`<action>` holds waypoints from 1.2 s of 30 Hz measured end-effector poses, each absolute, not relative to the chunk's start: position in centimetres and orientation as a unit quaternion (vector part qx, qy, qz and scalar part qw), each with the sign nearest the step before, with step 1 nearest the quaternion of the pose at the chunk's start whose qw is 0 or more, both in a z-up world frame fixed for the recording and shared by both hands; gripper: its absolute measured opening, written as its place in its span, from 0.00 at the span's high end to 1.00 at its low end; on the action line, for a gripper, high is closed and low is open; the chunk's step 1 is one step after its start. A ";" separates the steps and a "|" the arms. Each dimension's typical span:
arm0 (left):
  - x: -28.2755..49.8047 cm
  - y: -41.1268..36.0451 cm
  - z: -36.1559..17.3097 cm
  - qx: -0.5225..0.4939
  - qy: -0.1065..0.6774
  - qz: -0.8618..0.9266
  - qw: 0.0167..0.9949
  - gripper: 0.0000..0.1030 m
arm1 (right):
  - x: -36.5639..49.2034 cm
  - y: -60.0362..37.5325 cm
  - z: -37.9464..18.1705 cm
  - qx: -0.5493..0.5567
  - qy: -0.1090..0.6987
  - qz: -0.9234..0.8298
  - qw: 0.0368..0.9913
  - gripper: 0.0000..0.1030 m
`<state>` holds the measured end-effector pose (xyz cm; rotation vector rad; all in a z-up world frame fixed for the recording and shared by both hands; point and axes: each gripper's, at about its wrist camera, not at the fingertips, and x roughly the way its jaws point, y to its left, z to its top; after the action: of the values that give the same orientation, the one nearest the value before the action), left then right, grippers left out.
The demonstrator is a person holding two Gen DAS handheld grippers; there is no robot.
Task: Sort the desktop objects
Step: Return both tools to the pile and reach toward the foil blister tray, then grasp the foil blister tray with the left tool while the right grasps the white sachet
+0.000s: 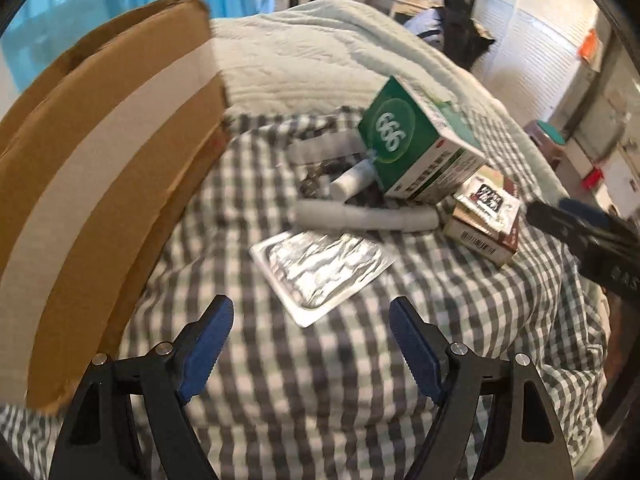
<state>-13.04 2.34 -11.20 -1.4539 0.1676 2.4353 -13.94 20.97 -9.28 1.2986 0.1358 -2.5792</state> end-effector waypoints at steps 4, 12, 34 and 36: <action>-14.4 3.8 -12.2 -0.490 0.078 0.851 0.173 0.20 | -15.4 20.1 -9.7 0.419 0.063 -0.896 0.130 0.24; -17.1 4.1 -15.0 -0.506 0.058 0.846 0.156 0.19 | -18.2 18.6 -12.7 0.446 0.084 -0.880 0.141 0.21; -16.5 3.8 -16.5 -0.511 0.086 0.835 0.186 0.08 | -14.2 21.6 -13.5 0.469 0.075 -0.871 0.125 0.65; -16.5 3.6 -16.5 -0.510 0.089 0.834 0.191 0.09 | -14.0 22.6 -13.8 0.471 0.062 -0.871 0.129 0.65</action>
<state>-16.50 3.58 -16.48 -1.4320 0.2492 2.3438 -13.98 22.58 -13.79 1.3688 0.1801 -2.5308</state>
